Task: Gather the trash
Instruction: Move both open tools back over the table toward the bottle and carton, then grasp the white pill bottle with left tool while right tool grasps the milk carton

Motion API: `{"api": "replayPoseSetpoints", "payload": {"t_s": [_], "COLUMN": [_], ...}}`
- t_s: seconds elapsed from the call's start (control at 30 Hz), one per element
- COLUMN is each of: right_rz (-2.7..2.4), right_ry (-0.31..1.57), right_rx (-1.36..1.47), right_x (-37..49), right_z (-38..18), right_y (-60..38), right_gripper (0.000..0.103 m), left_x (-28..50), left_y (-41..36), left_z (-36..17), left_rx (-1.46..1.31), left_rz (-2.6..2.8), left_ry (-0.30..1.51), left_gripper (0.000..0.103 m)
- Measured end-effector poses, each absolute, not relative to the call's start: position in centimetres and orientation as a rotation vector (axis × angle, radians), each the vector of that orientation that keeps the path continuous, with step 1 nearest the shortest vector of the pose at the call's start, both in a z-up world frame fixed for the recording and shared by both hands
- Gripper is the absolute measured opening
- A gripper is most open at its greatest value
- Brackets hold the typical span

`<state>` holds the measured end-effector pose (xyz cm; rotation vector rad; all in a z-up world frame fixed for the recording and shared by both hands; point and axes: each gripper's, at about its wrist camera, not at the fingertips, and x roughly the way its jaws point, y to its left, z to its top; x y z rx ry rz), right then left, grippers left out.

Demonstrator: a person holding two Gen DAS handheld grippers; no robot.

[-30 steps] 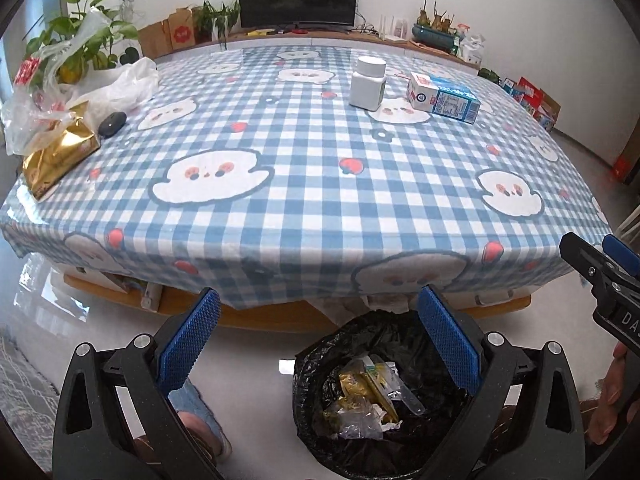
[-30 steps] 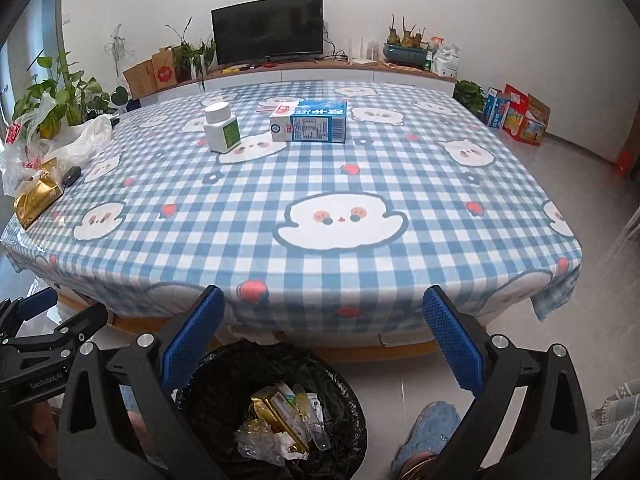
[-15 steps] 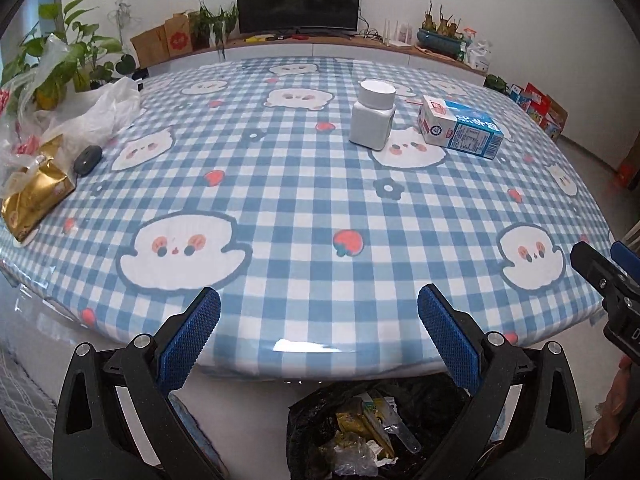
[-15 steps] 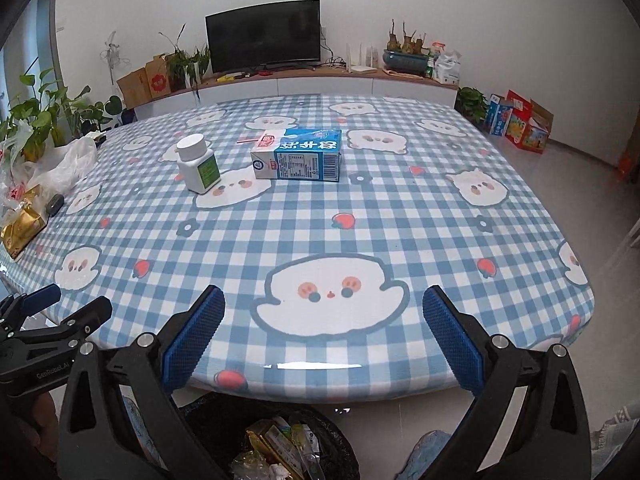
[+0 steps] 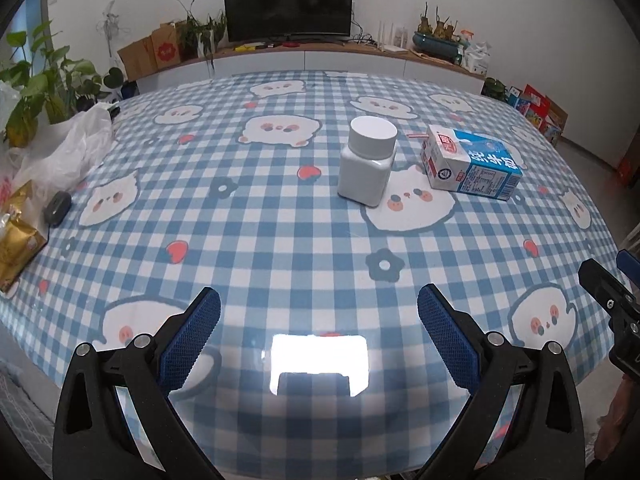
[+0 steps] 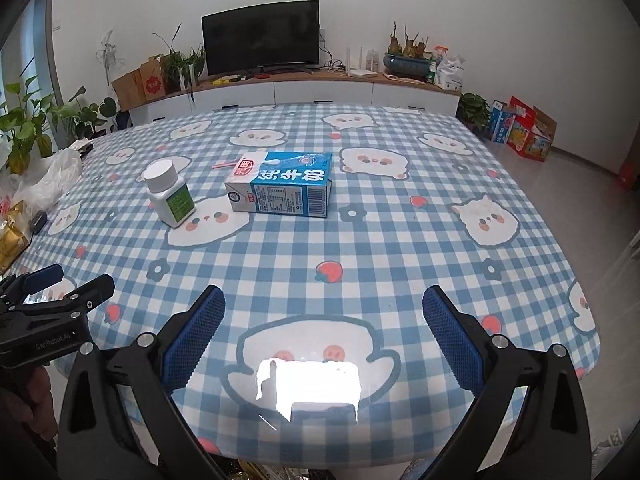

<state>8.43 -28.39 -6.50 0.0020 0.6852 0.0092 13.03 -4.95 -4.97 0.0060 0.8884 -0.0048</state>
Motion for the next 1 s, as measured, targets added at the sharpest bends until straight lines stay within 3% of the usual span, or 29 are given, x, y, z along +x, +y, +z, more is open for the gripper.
{"api": "replayPoseSetpoints", "payload": {"t_s": [0.8, 1.0], "right_rz": [-0.003, -0.006], "right_ry": [0.71, 0.718], "right_rx": [0.026, 0.006], "right_x": [12.6, 12.8], "right_z": [-7.1, -7.5], "right_y": [-30.3, -30.0], "right_gripper": [0.095, 0.095], "left_x": [24.5, 25.3], "left_y": [-7.3, -7.7], "left_z": [-6.6, -7.5], "left_rx": [0.025, 0.028], "left_rz": [-0.014, -0.031], "left_ry": [0.851, 0.87], "left_gripper": [0.095, 0.076]}}
